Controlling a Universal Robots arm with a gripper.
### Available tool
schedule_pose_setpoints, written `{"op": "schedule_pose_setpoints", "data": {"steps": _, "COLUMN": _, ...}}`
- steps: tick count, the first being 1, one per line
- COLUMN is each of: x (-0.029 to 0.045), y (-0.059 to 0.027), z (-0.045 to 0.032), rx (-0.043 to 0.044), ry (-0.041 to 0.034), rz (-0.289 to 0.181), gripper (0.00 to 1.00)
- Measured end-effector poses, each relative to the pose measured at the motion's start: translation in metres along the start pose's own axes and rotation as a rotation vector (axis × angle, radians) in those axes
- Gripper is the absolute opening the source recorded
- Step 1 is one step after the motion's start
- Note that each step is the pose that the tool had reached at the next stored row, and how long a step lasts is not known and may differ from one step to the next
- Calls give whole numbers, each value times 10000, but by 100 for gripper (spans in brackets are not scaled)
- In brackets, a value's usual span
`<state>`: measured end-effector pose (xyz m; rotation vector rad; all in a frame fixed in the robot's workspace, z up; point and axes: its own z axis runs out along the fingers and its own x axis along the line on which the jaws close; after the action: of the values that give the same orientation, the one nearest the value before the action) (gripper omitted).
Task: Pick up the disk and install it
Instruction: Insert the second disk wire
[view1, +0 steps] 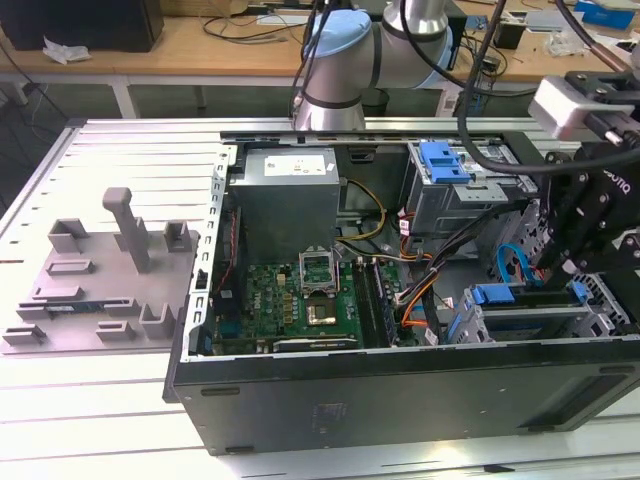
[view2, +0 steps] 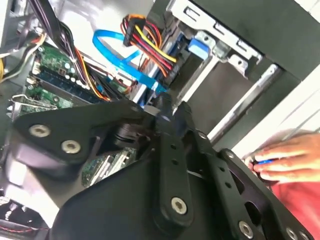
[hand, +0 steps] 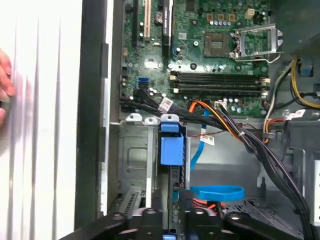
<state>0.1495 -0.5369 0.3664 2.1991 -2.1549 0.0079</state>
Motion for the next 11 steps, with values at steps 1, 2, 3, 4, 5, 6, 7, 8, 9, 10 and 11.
{"op": "schedule_pose_setpoints", "data": {"steps": 1, "x": -2, "y": 13, "z": -3, "rx": 4, "ry": 60, "rz": 3, "gripper": 21}}
{"op": "schedule_pose_setpoints", "data": {"steps": 2, "x": -4, "y": 33, "z": -5, "rx": 12, "ry": 148, "rz": 7, "gripper": 15}}
{"op": "schedule_pose_setpoints", "data": {"steps": 3, "x": -6, "y": 46, "z": -6, "rx": 19, "ry": 204, "rz": 7, "gripper": 11}}
{"op": "schedule_pose_setpoints", "data": {"steps": 4, "x": -9, "y": 67, "z": -8, "rx": 27, "ry": 281, "rz": 9, "gripper": 11}}
{"op": "schedule_pose_setpoints", "data": {"steps": 5, "x": -12, "y": 78, "z": -7, "rx": 31, "ry": 339, "rz": 9, "gripper": 11}}
{"op": "schedule_pose_setpoints", "data": {"steps": 6, "x": -11, "y": 79, "z": -8, "rx": 31, "ry": 344, "rz": 3, "gripper": 11}}
{"op": "schedule_pose_setpoints", "data": {"steps": 7, "x": -11, "y": 78, "z": -8, "rx": 31, "ry": 344, "rz": -1, "gripper": 11}}
{"op": "schedule_pose_setpoints", "data": {"steps": 8, "x": -11, "y": 78, "z": -7, "rx": 31, "ry": 343, "rz": -4, "gripper": 11}}
{"op": "schedule_pose_setpoints", "data": {"steps": 9, "x": -12, "y": 79, "z": -8, "rx": 32, "ry": 344, "rz": -10, "gripper": 11}}
{"op": "schedule_pose_setpoints", "data": {"steps": 10, "x": -12, "y": 79, "z": -8, "rx": 32, "ry": 344, "rz": -15, "gripper": 11}}
{"op": "schedule_pose_setpoints", "data": {"steps": 11, "x": -12, "y": 79, "z": -8, "rx": 32, "ry": 344, "rz": -18, "gripper": 11}}
